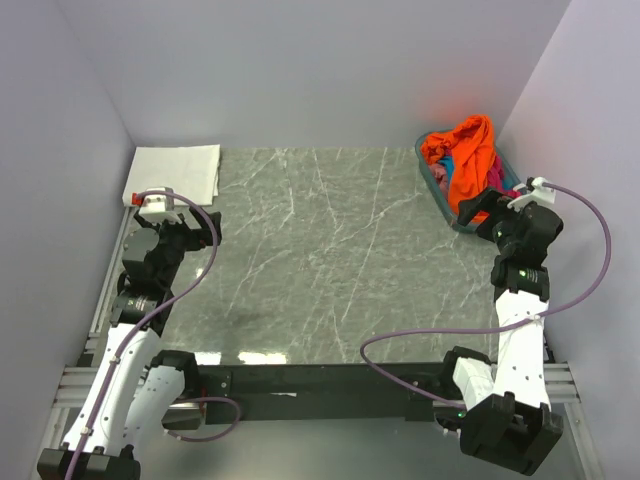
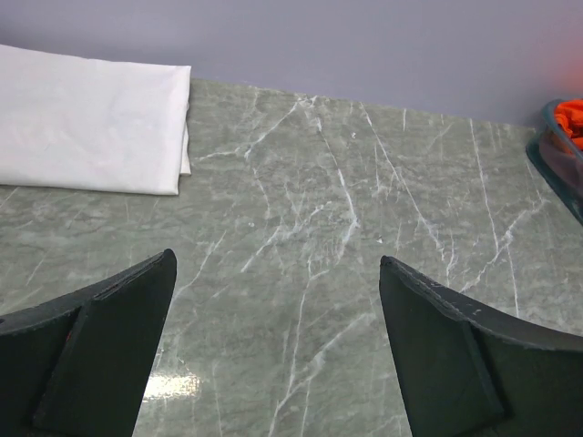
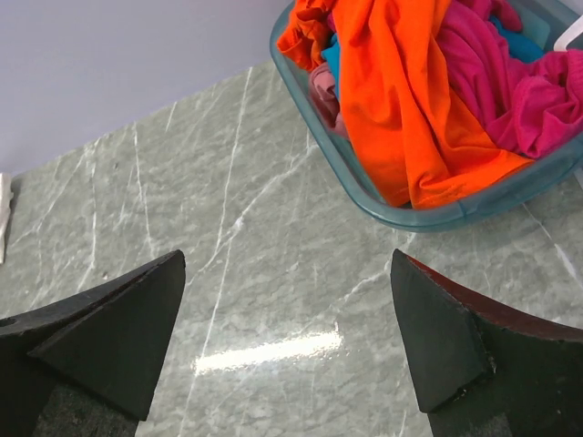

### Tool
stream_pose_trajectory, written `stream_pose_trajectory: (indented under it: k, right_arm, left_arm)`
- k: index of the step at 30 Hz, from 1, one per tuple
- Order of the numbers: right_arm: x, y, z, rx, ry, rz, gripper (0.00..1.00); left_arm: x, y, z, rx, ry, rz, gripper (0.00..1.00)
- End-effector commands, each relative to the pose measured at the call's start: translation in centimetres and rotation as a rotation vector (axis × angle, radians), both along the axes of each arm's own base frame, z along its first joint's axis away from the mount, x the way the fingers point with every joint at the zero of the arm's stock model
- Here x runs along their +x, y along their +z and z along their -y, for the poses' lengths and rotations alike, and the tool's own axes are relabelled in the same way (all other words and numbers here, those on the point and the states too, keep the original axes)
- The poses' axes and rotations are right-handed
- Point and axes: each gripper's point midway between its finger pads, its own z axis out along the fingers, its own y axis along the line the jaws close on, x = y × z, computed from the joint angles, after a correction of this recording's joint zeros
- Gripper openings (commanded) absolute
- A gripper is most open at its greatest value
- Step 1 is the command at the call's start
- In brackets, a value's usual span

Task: Fold and stack the t-shirts
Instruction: Grab the tshirt from the pile

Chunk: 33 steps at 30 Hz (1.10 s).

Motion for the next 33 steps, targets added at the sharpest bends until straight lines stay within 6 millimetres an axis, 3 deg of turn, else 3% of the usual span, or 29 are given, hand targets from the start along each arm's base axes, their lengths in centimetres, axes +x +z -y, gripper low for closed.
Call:
stream_pose_trajectory:
  k: [1, 4, 9, 12, 14, 15, 17, 18, 19, 21, 22, 23, 24, 25, 26, 27, 28, 29, 30, 31, 33]
  right_arm:
    - [0.2, 2.4, 0.0, -0.027, 0.007, 0.060, 1.00]
    - [0.2, 2.2, -0.2, -0.070, 0.043, 0.058, 1.00]
    - [-0.6, 3.5, -4.5, -0.242, 0.357, 0.158, 1.00]
    - [-0.6, 2.7, -6.6, -0.344, 0.546, 0.153, 1.00]
    - [0.2, 1.5, -6.3, -0.369, 0.546, 0.090, 1.00]
    - [0.9, 2.5, -5.5, -0.386, 0.511, 0.085, 1.00]
    - [2.6, 1.4, -4.3, -0.336, 0.472, 0.004, 1.00]
    - [3.6, 2.8, -3.5, -0.339, 0.435, 0.006, 1.00]
    - [5.1, 1.6, -2.8, -0.314, 0.417, -0.044, 0.98]
    - [7.2, 3.1, -1.8, -0.278, 0.361, -0.033, 0.95]
    - [8.7, 1.9, -0.4, -0.260, 0.293, -0.075, 0.94]
    - [10.1, 3.3, 0.6, -0.230, 0.227, -0.055, 0.94]
    - [11.1, 3.4, 1.4, -0.208, 0.177, -0.071, 0.93]
    - [12.8, 1.1, 2.4, -0.176, 0.142, -0.143, 0.91]
    - [13.9, 2.3, 4.1, -0.160, 0.040, -0.160, 0.90]
    - [14.7, 1.9, 4.8, -0.147, 0.010, -0.185, 0.87]
    - [16.1, -0.3, 5.6, -0.128, -0.013, -0.243, 0.86]
    - [16.7, -0.8, 6.2, -0.104, -0.049, -0.265, 0.84]
    - [17.8, 0.2, 6.7, -0.102, -0.064, -0.244, 0.84]
    - [18.8, -1.5, 6.9, -0.091, -0.066, -0.276, 0.82]
    - [20.3, -1.1, 7.5, -0.078, -0.088, -0.265, 0.79]
  left_arm:
    - [-0.1, 2.8, 0.0, -0.018, 0.005, 0.081, 0.99]
    - [0.0, 2.8, 0.0, -0.018, 0.005, 0.081, 0.99]
    - [0.0, 2.9, 0.1, -0.018, -0.003, 0.080, 0.99]
    - [-0.1, 3.0, 0.1, -0.019, -0.001, 0.086, 0.99]
    - [-0.1, 2.9, 0.1, -0.017, -0.003, 0.086, 0.99]
    - [-0.1, 3.1, 0.1, -0.018, -0.003, 0.089, 0.99]
    - [-0.1, 3.0, 0.1, -0.017, -0.003, 0.086, 1.00]
    - [-0.1, 3.1, 0.1, -0.018, -0.004, 0.089, 0.99]
    - [-0.2, 3.2, 0.1, -0.016, -0.003, 0.091, 0.99]
    - [-0.2, 3.2, 0.2, -0.018, -0.011, 0.094, 0.99]
    - [-0.3, 3.3, 0.2, -0.019, -0.008, 0.097, 0.99]
    - [-0.3, 3.4, 0.3, -0.021, -0.012, 0.100, 0.99]
    - [-0.4, 3.4, 0.3, -0.021, -0.015, 0.101, 1.00]
    - [-0.4, 3.5, 0.3, -0.021, -0.014, 0.103, 0.99]
    - [-0.4, 3.6, 0.3, -0.023, -0.017, 0.105, 0.99]
    - [-0.4, 3.5, 0.4, -0.023, -0.018, 0.102, 0.99]
    - [-0.5, 3.6, 0.5, -0.023, -0.024, 0.107, 0.99]
    - [-0.5, 3.7, 0.4, -0.025, -0.023, 0.111, 0.99]
    - [-0.5, 3.7, 0.5, -0.025, -0.024, 0.111, 0.99]
    - [-0.6, 3.8, 0.6, -0.026, -0.034, 0.113, 0.99]
    - [-0.6, 3.7, 0.5, -0.025, -0.029, 0.113, 1.00]
